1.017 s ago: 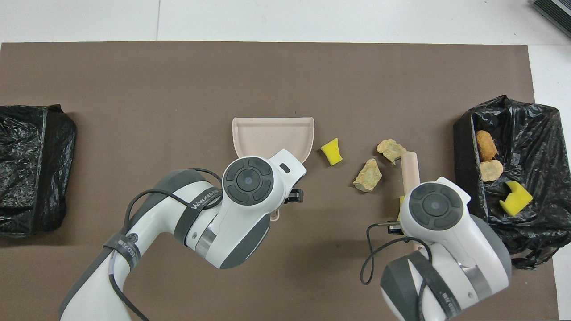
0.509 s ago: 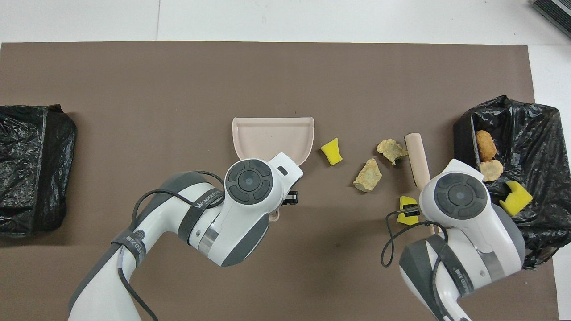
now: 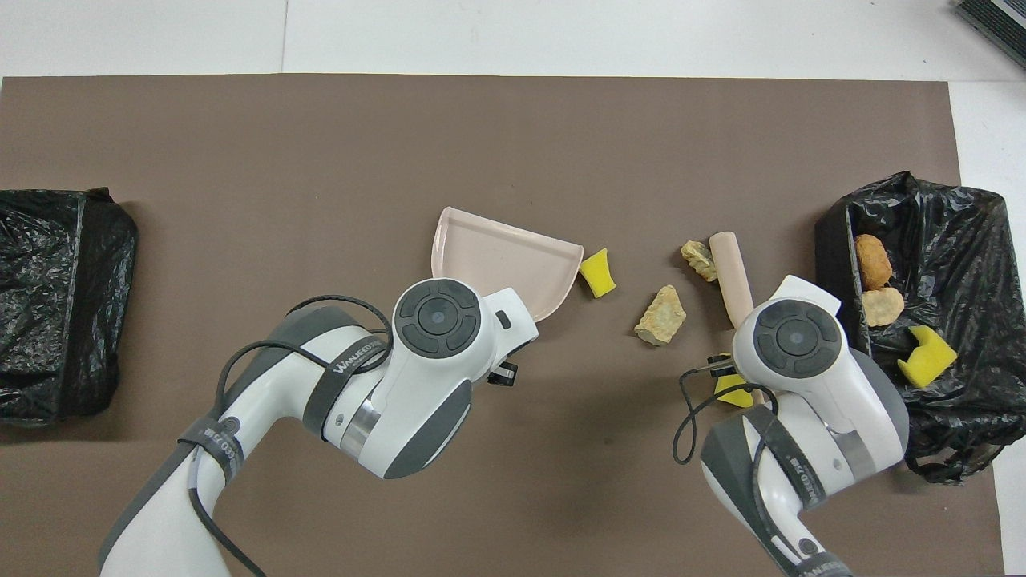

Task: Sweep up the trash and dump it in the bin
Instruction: 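Sweep the bread and sponge pieces into the dustpan with the right gripper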

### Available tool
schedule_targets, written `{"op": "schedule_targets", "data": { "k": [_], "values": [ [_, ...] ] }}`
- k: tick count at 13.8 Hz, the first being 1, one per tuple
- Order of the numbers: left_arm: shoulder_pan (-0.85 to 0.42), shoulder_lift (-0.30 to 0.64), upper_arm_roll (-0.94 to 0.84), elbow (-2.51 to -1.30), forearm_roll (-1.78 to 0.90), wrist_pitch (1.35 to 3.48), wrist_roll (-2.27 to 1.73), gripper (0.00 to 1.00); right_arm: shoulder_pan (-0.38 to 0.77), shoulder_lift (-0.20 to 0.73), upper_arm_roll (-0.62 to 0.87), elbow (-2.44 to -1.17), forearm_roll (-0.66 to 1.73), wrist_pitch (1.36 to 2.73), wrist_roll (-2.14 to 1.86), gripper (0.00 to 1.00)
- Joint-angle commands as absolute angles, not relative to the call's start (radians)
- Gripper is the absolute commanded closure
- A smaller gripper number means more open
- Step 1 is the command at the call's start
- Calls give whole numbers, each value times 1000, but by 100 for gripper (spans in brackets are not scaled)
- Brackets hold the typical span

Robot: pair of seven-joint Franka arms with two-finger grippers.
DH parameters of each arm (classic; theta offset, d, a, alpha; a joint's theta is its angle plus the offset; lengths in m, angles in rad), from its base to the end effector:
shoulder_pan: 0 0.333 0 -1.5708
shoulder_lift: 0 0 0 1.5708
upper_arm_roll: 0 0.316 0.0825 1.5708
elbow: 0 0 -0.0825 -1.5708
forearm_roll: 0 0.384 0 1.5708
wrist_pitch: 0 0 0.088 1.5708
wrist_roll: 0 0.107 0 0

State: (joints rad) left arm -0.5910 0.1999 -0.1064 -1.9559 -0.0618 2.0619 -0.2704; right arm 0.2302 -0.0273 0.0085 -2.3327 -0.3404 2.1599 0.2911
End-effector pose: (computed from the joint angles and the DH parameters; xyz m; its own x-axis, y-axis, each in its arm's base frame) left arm 0.4491 -0.3779 0.3691 0.9168 -0.3840 -0.1100 -0.3814 -0.9233 0.0448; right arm 0.4766 0.1022 0.3380 0.9854 0.1442 -0.0904 0.1644 -0.9440 0.2860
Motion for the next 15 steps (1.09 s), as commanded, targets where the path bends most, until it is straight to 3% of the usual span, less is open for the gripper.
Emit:
{"op": "schedule_targets", "data": {
  "k": [1,7,8,9,12,15],
  "values": [
    [-574,134,-103,-1976,-29,1970,-155,86,287,-28,15,-2313,-201,2141,264,100],
    [-529,64,-103,-1990,-17,1850,128,88,342,-18,15,-2293,-28,2125,299,100],
    [-517,58,-103,-2005,-15,1850,187,88,362,0,15,-2277,-12,2125,355,100],
    [-515,36,-103,-2040,-15,1859,228,96,373,17,15,-2254,-8,2122,391,100],
    [-528,-34,-104,-2166,54,1926,306,96,373,31,15,-2237,29,2114,419,100],
    [-517,-48,-104,-2187,67,1930,422,97,374,28,17,-2238,63,2108,440,100]
  ]
}}
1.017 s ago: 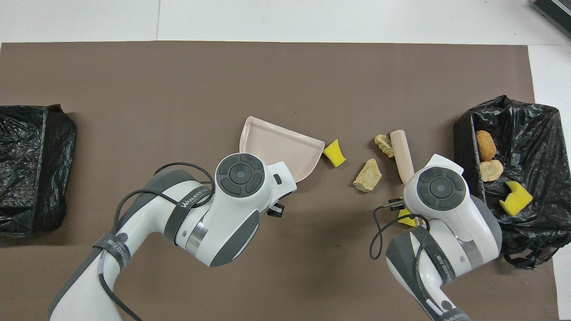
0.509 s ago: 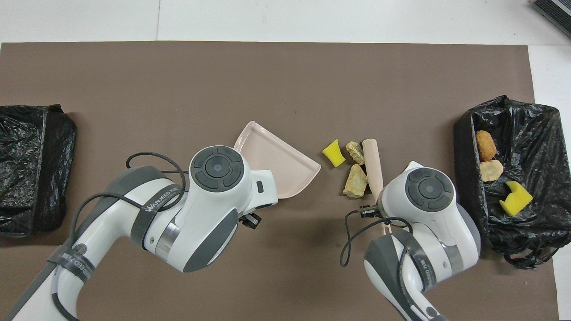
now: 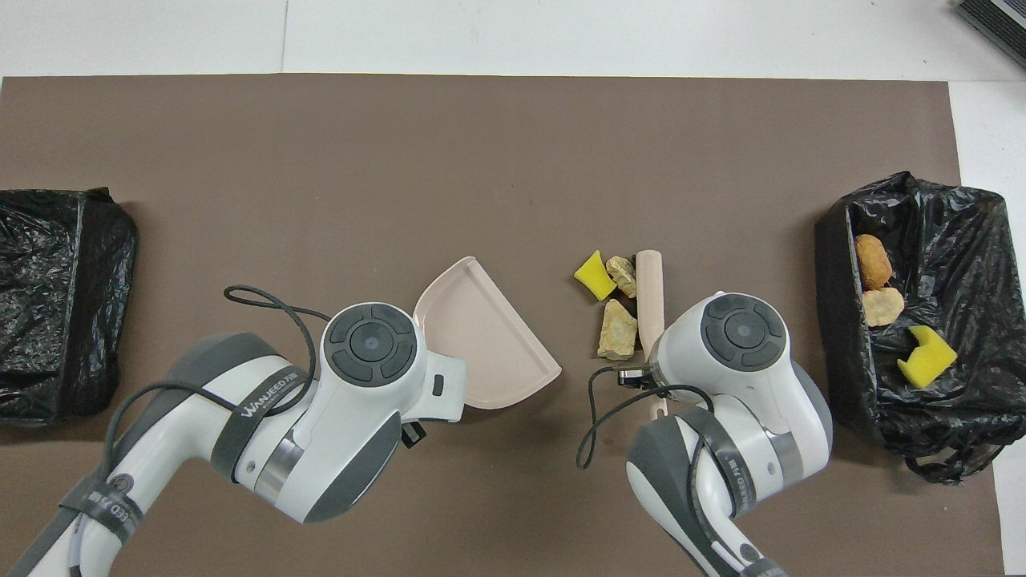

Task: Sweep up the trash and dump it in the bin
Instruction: 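Sweep the bread and sponge pieces into the dustpan with the right gripper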

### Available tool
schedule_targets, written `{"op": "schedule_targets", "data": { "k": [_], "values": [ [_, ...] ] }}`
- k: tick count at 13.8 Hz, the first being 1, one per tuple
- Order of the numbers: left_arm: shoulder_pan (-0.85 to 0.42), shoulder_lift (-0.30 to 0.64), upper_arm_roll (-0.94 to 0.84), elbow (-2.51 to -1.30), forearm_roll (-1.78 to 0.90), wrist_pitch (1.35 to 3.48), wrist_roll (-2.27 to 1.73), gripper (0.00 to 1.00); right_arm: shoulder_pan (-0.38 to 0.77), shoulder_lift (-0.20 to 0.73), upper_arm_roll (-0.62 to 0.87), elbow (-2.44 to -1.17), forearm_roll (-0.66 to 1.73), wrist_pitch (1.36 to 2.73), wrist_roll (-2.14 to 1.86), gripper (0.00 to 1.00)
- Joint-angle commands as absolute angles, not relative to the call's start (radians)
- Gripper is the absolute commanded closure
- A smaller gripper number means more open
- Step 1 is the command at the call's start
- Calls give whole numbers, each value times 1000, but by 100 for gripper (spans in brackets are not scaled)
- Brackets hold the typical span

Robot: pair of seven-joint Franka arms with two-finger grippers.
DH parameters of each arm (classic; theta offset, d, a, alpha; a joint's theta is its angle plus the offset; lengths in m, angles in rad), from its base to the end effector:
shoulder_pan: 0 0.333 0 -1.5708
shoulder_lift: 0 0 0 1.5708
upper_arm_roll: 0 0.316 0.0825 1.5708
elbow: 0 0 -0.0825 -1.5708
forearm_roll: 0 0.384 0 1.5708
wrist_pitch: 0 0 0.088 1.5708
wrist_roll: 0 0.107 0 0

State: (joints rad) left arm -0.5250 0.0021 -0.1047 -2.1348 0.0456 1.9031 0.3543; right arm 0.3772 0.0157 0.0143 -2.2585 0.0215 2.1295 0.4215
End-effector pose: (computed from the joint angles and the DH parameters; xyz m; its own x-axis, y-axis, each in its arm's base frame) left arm 0.4160 -0.2991 0.3881 0.5181 -0.8236 -0.2308 -0.8400 -0.5408 0.0446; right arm 0.4667 0.1937 0.3436 0.9893 -0.0453 -0.1385 -0.0396 -0.9983 0.0439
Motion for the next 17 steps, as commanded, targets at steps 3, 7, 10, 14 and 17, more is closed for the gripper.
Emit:
{"op": "schedule_targets", "data": {
  "k": [3,7,10,14,17],
  "values": [
    [-474,-45,-104,-2189,67,1924,567,100,391,31,18,-2237,118,2109,462,100],
    [-465,-40,-104,-2191,69,1933,647,100,466,75,18,-2209,120,2126,549,100],
    [-468,-31,-104,-2189,69,1939,646,100,512,77,21,-2191,153,2129,494,100],
    [-480,-15,-104,-2191,168,1956,640,100,529,75,21,-2189,303,2123,163,100],
    [-482,-15,-104,-2191,179,1957,640,100,563,71,32,-2175,374,2099,6,100]
  ]
}}
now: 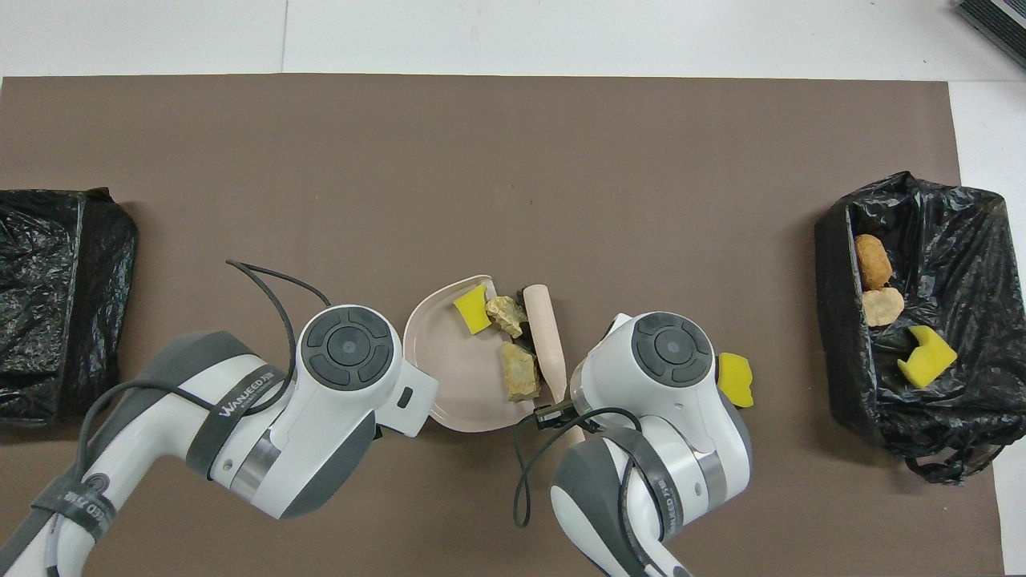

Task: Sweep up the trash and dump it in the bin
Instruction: 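Sweep the bread and sponge pieces into the dustpan with the right gripper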

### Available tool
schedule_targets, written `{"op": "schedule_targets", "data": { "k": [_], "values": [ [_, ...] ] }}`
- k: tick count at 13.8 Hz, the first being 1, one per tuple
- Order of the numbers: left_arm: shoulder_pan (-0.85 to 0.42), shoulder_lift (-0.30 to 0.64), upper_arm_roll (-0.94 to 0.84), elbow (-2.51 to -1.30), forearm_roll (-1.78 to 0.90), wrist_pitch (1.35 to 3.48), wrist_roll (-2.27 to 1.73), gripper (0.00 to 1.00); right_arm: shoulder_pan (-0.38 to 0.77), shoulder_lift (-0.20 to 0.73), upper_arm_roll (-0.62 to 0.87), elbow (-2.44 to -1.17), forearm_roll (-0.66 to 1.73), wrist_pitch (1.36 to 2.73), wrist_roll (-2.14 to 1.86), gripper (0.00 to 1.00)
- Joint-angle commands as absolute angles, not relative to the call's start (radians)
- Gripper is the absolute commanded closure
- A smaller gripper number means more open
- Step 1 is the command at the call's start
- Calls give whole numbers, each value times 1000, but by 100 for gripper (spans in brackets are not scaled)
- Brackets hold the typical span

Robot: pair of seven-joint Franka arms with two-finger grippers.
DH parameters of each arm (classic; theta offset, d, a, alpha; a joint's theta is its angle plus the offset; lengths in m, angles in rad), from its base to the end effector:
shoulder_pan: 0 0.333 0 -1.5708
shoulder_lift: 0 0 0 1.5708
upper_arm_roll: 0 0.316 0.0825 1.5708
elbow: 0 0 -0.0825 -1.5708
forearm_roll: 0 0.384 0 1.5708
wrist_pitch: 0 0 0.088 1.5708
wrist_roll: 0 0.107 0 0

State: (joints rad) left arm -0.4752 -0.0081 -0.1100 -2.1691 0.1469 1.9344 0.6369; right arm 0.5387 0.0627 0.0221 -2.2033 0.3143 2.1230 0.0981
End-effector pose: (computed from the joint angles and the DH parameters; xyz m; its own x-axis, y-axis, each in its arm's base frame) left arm 0.4282 -0.2717 0.3811 0.2633 -0.9301 -0.2561 -0.9588 -0.2816 0.0371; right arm 0.4356 0.2900 0.3439 0.9391 0.2895 -0.1851 0.2471 -0.9433 -0.2217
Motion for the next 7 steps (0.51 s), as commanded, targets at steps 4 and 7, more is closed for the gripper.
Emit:
{"op": "schedule_targets", "data": {
  "k": [4,7],
  "values": [
    [-469,-12,-104,-2191,179,1973,638,100,540,22,22,-2106,419,1903,3,100],
    [-468,-11,-104,-2191,179,1980,637,100,448,-40,17,-2118,370,1784,50,100]
  ]
}}
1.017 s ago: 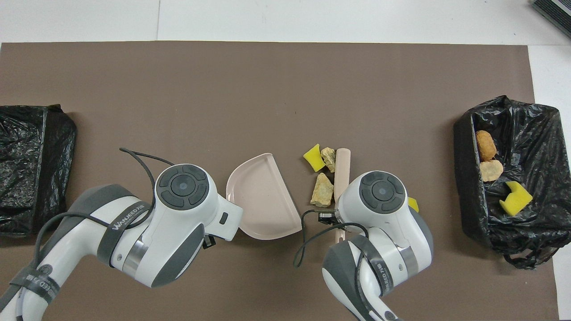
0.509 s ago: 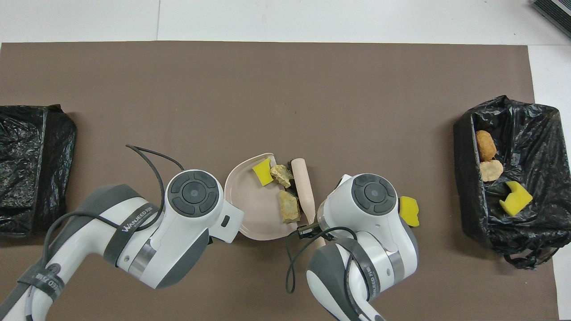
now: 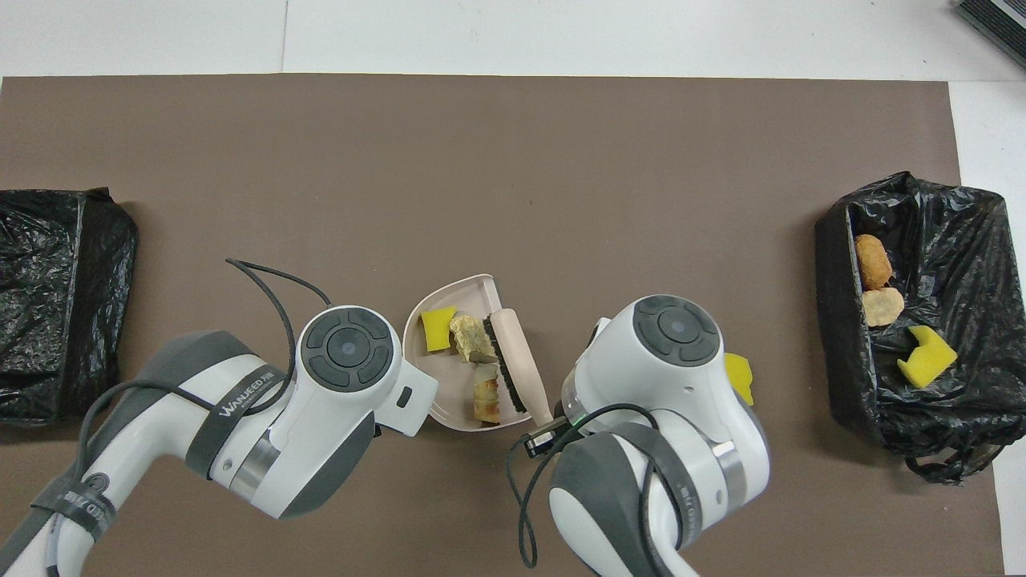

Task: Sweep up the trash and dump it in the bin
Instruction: 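Sweep the bread and sponge pieces into the dustpan with the right gripper, then move the brush with the right gripper to the sponge near the bin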

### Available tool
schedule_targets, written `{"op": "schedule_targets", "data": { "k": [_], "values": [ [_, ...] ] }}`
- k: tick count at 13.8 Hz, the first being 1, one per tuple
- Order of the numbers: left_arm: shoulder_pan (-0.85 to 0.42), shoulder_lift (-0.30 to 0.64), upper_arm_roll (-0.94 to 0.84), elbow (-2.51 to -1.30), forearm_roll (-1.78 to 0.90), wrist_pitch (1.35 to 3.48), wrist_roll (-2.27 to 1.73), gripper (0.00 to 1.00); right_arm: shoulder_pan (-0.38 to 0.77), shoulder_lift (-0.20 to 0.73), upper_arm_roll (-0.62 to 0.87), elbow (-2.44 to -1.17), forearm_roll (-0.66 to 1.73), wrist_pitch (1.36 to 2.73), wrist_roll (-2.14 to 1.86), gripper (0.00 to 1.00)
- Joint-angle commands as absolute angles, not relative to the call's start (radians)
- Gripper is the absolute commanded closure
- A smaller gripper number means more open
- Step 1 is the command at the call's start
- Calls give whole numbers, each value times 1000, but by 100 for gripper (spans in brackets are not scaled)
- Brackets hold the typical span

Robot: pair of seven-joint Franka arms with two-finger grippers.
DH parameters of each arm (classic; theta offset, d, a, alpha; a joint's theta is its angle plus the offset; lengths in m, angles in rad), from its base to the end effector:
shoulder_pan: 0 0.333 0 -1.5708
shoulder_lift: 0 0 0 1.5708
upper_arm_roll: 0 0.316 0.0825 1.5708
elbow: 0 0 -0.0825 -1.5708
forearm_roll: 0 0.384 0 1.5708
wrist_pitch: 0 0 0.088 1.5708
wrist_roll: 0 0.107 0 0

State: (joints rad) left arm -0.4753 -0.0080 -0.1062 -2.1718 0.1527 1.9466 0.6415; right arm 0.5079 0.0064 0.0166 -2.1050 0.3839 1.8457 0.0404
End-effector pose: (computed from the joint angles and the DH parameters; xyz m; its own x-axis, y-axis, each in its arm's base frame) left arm 0.4300 -0.2704 0.3806 0.2604 -0.9322 -0.2516 -0.9606 -0.2762 0.0294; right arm 0.4318 0.2840 0.4002 0.8886 0.3535 -0.2923 0.2618 -0.9141 -0.3097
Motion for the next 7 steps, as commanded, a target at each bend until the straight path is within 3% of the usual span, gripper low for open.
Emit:
{"op": "schedule_targets", "data": {
  "k": [1,7],
  "values": [
    [-468,-11,-104,-2191,179,1982,631,100,404,-57,21,-2121,294,1757,55,100],
    [-469,-9,-104,-2191,179,2005,603,100,215,-182,20,-2199,132,1710,64,100]
  ]
}}
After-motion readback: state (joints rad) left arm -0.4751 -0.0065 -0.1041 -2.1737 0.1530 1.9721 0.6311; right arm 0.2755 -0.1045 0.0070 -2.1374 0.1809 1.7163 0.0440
